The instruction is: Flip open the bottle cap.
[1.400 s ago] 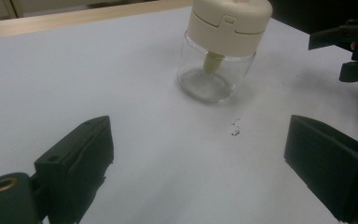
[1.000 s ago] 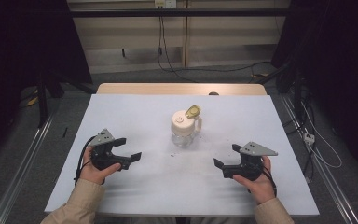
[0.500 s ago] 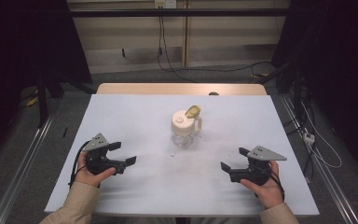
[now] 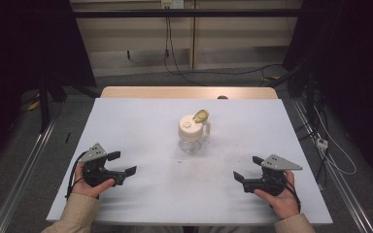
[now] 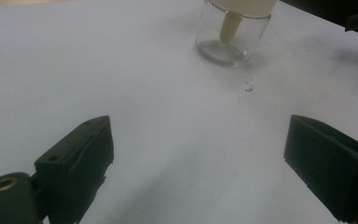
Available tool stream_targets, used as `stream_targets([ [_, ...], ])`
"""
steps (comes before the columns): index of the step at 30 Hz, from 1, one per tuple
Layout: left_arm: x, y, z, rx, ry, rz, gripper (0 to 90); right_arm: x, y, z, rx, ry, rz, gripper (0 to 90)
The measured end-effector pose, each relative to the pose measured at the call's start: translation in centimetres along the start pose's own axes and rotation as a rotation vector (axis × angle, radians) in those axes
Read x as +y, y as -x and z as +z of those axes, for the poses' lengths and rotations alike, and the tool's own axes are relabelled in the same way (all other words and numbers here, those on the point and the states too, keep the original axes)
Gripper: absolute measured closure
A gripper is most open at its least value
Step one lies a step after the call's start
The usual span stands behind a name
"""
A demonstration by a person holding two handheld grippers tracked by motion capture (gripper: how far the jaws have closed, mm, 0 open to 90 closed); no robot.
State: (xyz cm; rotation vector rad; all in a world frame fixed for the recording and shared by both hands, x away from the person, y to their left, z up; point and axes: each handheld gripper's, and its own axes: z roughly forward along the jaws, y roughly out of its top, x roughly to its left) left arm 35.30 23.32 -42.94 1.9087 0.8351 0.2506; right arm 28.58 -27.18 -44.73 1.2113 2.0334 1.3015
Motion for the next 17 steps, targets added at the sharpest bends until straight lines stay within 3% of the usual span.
stream_targets([
  [12,-0.58,-0.08,-0.55,0.000,0.009,-0.008,8.0,-0.35,0.03,-0.26,0.001,-0.003,0.009,6.4],
  [17,-0.54,-0.13,-0.47,0.011,0.018,-0.007,7.9,-0.25,-0.15,-0.19,0.007,-0.003,-0.009,6.3],
])
